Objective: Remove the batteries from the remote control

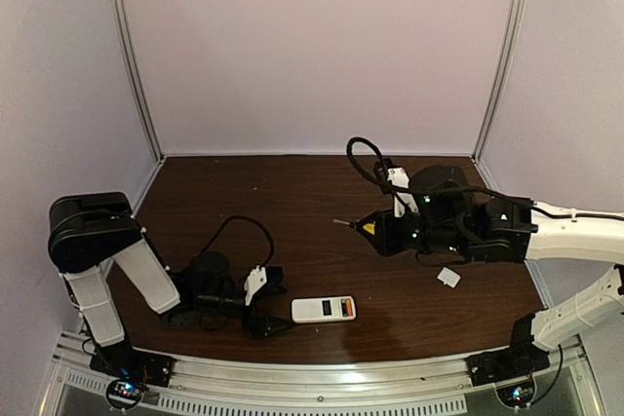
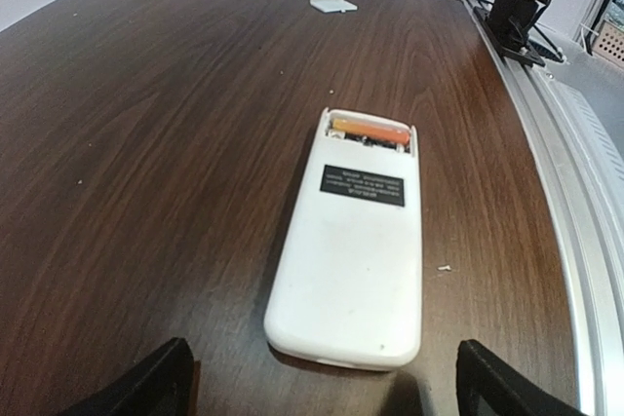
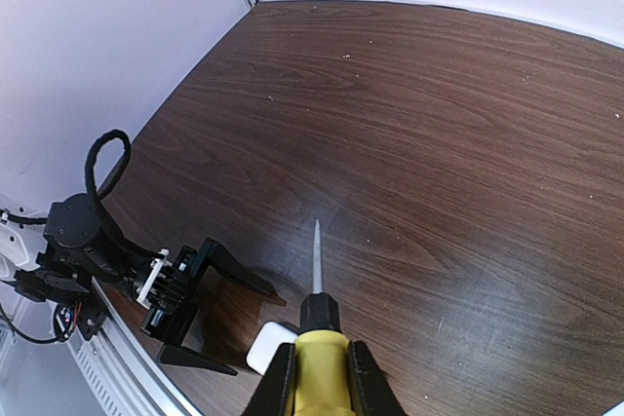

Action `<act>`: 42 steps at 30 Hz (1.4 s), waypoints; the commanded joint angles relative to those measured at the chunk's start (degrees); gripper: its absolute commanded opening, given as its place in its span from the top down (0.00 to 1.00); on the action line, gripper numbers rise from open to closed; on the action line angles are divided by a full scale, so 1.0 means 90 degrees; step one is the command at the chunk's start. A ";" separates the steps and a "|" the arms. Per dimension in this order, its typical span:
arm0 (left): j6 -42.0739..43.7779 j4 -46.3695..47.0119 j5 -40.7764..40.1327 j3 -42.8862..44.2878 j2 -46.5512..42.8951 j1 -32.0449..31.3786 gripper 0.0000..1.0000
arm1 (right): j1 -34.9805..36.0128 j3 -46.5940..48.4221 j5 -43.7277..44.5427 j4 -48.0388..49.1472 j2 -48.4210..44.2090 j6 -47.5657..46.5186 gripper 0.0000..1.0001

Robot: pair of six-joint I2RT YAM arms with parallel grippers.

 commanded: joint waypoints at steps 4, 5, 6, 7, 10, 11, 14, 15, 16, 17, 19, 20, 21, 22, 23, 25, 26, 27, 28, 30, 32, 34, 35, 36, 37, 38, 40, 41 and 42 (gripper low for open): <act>0.0262 0.0604 0.0295 0.0314 0.0485 -0.0049 0.08 | 0.0040 -0.0141 0.0087 0.0077 -0.0277 -0.0070 1.00; 0.0263 0.0649 0.0293 0.0335 0.0542 -0.0051 0.08 | 0.0036 -0.0151 0.0079 0.0085 -0.0291 -0.0072 1.00; 0.0260 0.0683 0.0285 0.0350 0.0603 -0.0052 0.09 | 0.0036 -0.0163 0.0079 0.0079 -0.0298 -0.0073 1.00; 0.0263 0.0725 0.0278 0.0366 0.0656 -0.0061 0.09 | 0.0039 -0.0173 0.0070 0.0080 -0.0313 -0.0070 1.00; 0.0441 0.0807 0.0214 0.0400 0.0775 -0.0125 0.10 | 0.0034 -0.0190 0.0060 0.0090 -0.0338 -0.0069 1.00; 0.0478 0.0813 0.0193 0.0418 0.0801 -0.0154 0.10 | 0.0040 -0.0195 0.0059 0.0090 -0.0347 -0.0070 1.00; 0.0561 0.0932 0.0144 0.0427 0.0885 -0.0236 0.11 | 0.0036 -0.0210 0.0061 0.0090 -0.0375 -0.0060 1.00; 0.0593 0.0945 0.0111 0.0436 0.0906 -0.0262 0.11 | 0.0040 -0.0217 0.0061 0.0091 -0.0382 -0.0055 1.00; 0.0616 0.0951 0.0088 0.0454 0.0934 -0.0285 0.12 | 0.0034 -0.0229 0.0061 0.0095 -0.0389 -0.0051 1.00; 0.0637 0.0927 0.0067 0.0486 0.0956 -0.0291 0.12 | 0.0040 -0.0234 0.0060 0.0098 -0.0396 -0.0050 1.00; 0.0659 0.0850 0.0065 0.0563 0.1016 -0.0305 0.14 | 0.0038 -0.0253 0.0059 0.0110 -0.0411 -0.0041 1.00; 0.0670 0.0819 0.0080 0.0597 0.1043 -0.0303 0.14 | 0.0038 -0.0262 0.0059 0.0106 -0.0421 -0.0034 1.00; 0.0682 0.0804 0.0098 0.0634 0.1073 -0.0301 0.15 | 0.0039 -0.0273 0.0056 0.0110 -0.0427 -0.0032 1.00; 0.0688 0.0789 0.0129 0.0671 0.1093 -0.0301 0.15 | 0.0040 -0.0281 0.0055 0.0107 -0.0447 -0.0022 1.00; 0.0697 0.0762 0.0156 0.0706 0.1113 -0.0303 0.15 | 0.0038 -0.0296 0.0055 0.0118 -0.0462 -0.0014 1.00; 0.0721 0.0713 0.0181 0.0770 0.1150 -0.0304 0.16 | 0.0040 -0.0331 0.0058 0.0115 -0.0492 -0.0002 1.00; 0.0735 0.0676 0.0192 0.0800 0.1165 -0.0309 0.17 | 0.0033 -0.0339 0.0064 0.0115 -0.0510 0.0007 1.00; 0.0753 0.0632 0.0194 0.0844 0.1189 -0.0308 0.17 | 0.0032 -0.0355 0.0066 0.0113 -0.0538 0.0018 1.00; 0.0774 0.0583 0.0210 0.0878 0.1209 -0.0307 0.18 | 0.0038 -0.0368 0.0069 0.0124 -0.0556 0.0021 1.00; 0.0795 0.0501 0.0238 0.0968 0.1254 -0.0306 0.18 | 0.0035 -0.0404 0.0078 0.0121 -0.0587 0.0036 1.00; 0.0831 0.0418 0.0283 0.1053 0.1298 -0.0302 0.19 | 0.0032 -0.0433 0.0089 0.0114 -0.0614 0.0052 1.00; 0.0862 0.0352 0.0350 0.1132 0.1342 -0.0304 0.20 | 0.0035 -0.0462 0.0097 0.0100 -0.0656 0.0071 1.00; 0.0880 0.0307 0.0375 0.1176 0.1357 -0.0305 0.21 | 0.0040 -0.0475 0.0111 0.0090 -0.0681 0.0076 1.00; 0.0908 0.0253 0.0413 0.1219 0.1364 -0.0307 0.22 | 0.0033 -0.0493 0.0124 0.0084 -0.0701 0.0088 1.00; 0.0933 0.0175 0.0440 0.1265 0.1388 -0.0303 0.22 | 0.0031 -0.0511 0.0137 0.0074 -0.0729 0.0095 1.00; 0.0960 0.0117 0.0452 0.1307 0.1406 -0.0303 0.23 | 0.0037 -0.0530 0.0149 0.0060 -0.0763 0.0105 1.00; 0.1025 0.0000 0.0481 0.1397 0.1436 -0.0302 0.24 | 0.0038 -0.0567 0.0171 0.0043 -0.0826 0.0132 1.00; 0.1049 -0.0038 0.0492 0.1443 0.1457 -0.0306 0.24 | 0.0038 -0.0587 0.0188 0.0023 -0.0865 0.0147 1.00; 0.1074 -0.0073 0.0493 0.1476 0.1477 -0.0307 0.25 | 0.0038 -0.0607 0.0203 0.0017 -0.0900 0.0154 1.00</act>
